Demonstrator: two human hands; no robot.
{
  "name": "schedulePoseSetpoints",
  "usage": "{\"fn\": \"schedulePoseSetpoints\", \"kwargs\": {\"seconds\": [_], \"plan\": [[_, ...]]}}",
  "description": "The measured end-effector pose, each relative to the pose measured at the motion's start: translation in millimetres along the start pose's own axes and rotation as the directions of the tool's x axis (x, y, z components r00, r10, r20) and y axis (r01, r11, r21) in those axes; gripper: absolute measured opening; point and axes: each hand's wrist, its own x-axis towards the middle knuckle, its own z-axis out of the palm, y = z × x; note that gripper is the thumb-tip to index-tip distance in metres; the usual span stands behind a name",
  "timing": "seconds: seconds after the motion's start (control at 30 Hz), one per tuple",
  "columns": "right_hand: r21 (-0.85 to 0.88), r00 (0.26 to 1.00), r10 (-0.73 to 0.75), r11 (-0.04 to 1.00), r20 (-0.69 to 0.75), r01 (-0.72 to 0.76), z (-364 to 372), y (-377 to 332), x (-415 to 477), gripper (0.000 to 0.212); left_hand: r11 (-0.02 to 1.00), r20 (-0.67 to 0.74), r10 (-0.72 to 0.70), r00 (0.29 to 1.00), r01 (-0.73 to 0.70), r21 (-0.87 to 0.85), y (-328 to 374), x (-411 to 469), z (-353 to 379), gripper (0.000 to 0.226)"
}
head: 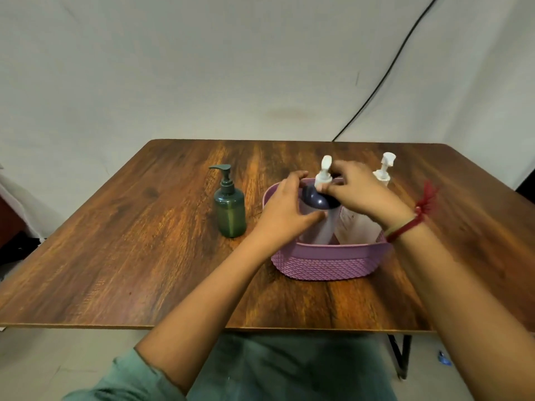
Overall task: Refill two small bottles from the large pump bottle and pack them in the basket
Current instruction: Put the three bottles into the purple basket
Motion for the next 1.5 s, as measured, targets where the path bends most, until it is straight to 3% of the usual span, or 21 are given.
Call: {"fn": "schedulePoseSetpoints", "kwargs": {"seconds": [0.17,0.4,0.5,0.6,0.67,0.77,0.83,1.1,1.27,1.37,1.5], "plan": [[-0.037,0.998,0.009,0.999,0.061,-0.007,18.5,14.8,-3.2,0.022,0.976,0.24,-0.12,0.963,0.07,0.207,3.3,14.6,2.0,0.076],[0.026,1.0,0.011,1.0,-0.023,-0.011,9.8,19.7,-16.9,0.03,0.973,0.267,-0.154,0.951,0.099,0.209,6.1,19.2,6.4,0.067],[0.2,0.973,0.042,0.98,-0.225,0.004,-4.5,26.8,-33.0,0.024,0.981,0.291,-0.168,0.942,0.131,0.143,6.4,21.2,3.6,0.068],[0.338,0.82,0.121,0.936,-0.56,0.093,-17.2,40.8,-47.2,0.008,0.978,0.327,-0.192,0.925,0.209,-0.017,11.7,25.3,0.7,0.068],[0.352,0.753,0.197,0.935,-0.628,0.049,-16.3,55.2,-47.5,0.024,0.98,0.361,-0.194,0.912,0.194,0.034,13.6,27.3,5.1,0.069],[0.299,0.82,0.298,0.94,-0.489,-0.164,-4.3,73.9,-39.9,0.062,0.975,0.334,-0.222,0.916,0.209,0.077,15.0,26.5,12.9,0.07],[0.274,0.876,0.301,0.939,-0.376,-0.206,3.6,80.3,-35.2,0.076,0.976,0.282,-0.217,0.935,0.209,0.057,14.3,26.1,16.9,0.071],[0.174,0.937,0.232,0.966,-0.262,-0.19,1.0,85.7,-23.8,0.069,0.979,0.173,-0.204,0.964,0.201,0.036,14.4,24.0,22.9,0.07],[0.21,0.935,0.213,0.965,-0.283,-0.157,6.7,88.3,-26.4,0.068,0.974,0.14,-0.21,0.968,0.195,0.115,15.6,24.3,21.8,0.068],[0.216,0.937,0.219,0.963,-0.273,-0.162,8.7,89.0,-24.4,0.073,0.973,0.162,-0.204,0.965,0.181,0.144,14.3,27.5,20.6,0.071],[0.3,0.945,0.218,0.943,-0.245,-0.14,0.7,86.2,-26.7,0.08,0.976,0.23,-0.217,0.949,0.215,0.03,12.4,29.5,15.2,0.073]]}}
